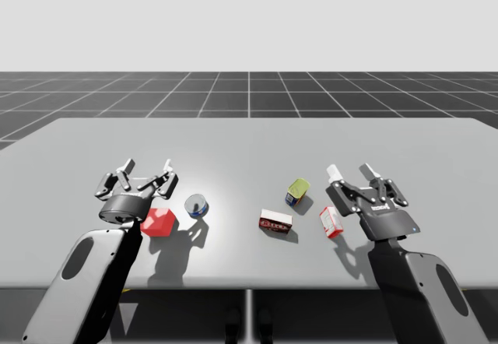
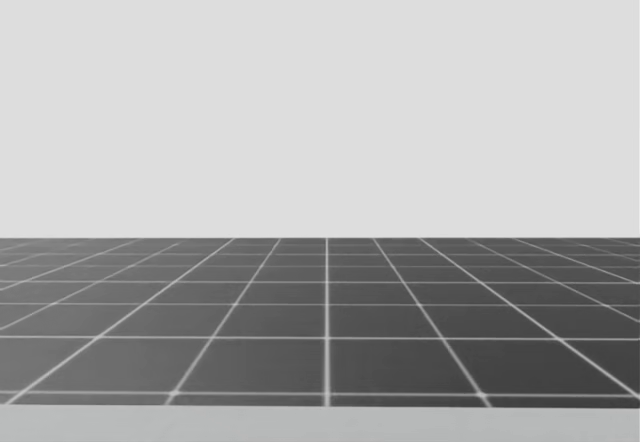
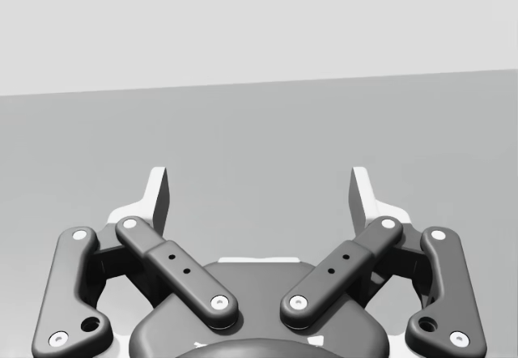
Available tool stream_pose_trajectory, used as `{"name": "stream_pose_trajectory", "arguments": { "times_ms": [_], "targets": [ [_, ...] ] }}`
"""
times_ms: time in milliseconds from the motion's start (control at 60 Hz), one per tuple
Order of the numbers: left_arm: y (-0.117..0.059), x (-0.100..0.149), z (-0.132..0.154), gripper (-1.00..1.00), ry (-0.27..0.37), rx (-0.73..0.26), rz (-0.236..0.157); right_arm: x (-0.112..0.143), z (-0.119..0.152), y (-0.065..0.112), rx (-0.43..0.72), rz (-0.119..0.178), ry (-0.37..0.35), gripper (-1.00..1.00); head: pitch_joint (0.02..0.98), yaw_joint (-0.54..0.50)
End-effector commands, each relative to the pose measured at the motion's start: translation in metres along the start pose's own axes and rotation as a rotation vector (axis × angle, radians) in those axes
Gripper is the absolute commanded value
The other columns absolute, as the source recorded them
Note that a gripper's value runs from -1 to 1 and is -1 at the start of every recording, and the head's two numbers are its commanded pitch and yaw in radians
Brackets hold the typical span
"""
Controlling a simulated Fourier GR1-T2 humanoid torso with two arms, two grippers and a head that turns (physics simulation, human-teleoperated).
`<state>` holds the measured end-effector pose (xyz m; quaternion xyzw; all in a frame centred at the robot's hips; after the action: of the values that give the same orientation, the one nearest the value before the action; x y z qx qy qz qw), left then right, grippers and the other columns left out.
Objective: Find the red cube and pick it up.
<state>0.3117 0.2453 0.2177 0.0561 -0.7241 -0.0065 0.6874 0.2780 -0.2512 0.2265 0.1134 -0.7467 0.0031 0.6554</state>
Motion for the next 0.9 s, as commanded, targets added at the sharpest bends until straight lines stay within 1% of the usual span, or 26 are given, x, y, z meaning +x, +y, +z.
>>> {"name": "stream_pose_trajectory", "arguments": {
  "times_ms": [17,50,100,167,250,267,333,383,550,667,717,833,900],
  "targets": [
    [-0.0006,-0.0007,-0.0002,-1.0,0.0,-0.001,-0.002,-0.0001,0.0003,0.0,-0.034,-0.023,-0.01,-1.0,0.067,0.01],
    [-0.0005,-0.0006,-0.0003,-1.0,0.0,-0.001,-0.001,-0.0002,0.0002,-0.0004,-0.019,-0.019,-0.006,-1.0,0.069,0.01],
    [-0.0006,-0.0007,-0.0004,-1.0,-0.001,0.0,-0.001,0.0002,-0.0003,-0.0012,-0.013,-0.026,-0.003,-1.0,0.075,0.02],
    [-0.0007,-0.0007,-0.0003,-1.0,-0.001,0.0,-0.002,0.0005,-0.0009,-0.002,-0.007,-0.024,0.007,-1.0,0.088,0.02],
    [-0.0008,-0.001,-0.0004,-1.0,-0.001,0.001,-0.005,0.0001,-0.0014,-0.0025,0.0,-0.023,0.02,-1.0,0.135,0.02],
    [-0.0008,-0.0009,-0.0004,-1.0,-0.001,0.001,-0.006,0.0001,-0.0013,-0.0023,0.0,-0.022,0.021,-1.0,0.164,0.02],
    [-0.0002,-0.001,-0.0005,-1.0,-0.001,0.003,-0.006,-0.0004,-0.0015,-0.0021,-0.003,-0.011,0.023,-1.0,0.226,0.02],
    [0.0003,-0.0011,-0.0007,-1.0,-0.001,0.004,-0.006,-0.0006,-0.0015,-0.002,-0.001,-0.011,0.024,-1.0,0.282,0.02],
    [0.0009,-0.0017,-0.0013,-1.0,0.0,0.004,-0.012,-0.0013,-0.0019,-0.002,0.001,0.001,0.026,-1.0,0.397,0.03],
    [0.0014,-0.0018,-0.0015,-1.0,-0.001,0.004,-0.014,-0.0016,-0.002,-0.0017,0.002,0.002,0.029,-1.0,0.475,0.05],
    [0.0018,-0.0018,-0.0018,-1.0,-0.001,0.004,-0.014,-0.0017,-0.002,-0.0017,0.003,0.002,0.03,-1.0,0.517,0.06],
    [0.0025,-0.0018,-0.0022,-1.0,0.0,0.007,-0.013,-0.0022,-0.0019,-0.0017,0.006,0.003,0.036,-1.0,0.578,0.1],
    [0.0025,-0.0019,-0.0023,-1.0,0.001,0.008,-0.012,-0.0024,-0.0017,-0.0015,0.009,0.005,0.04,-1.0,0.625,0.14]
  ]
}}
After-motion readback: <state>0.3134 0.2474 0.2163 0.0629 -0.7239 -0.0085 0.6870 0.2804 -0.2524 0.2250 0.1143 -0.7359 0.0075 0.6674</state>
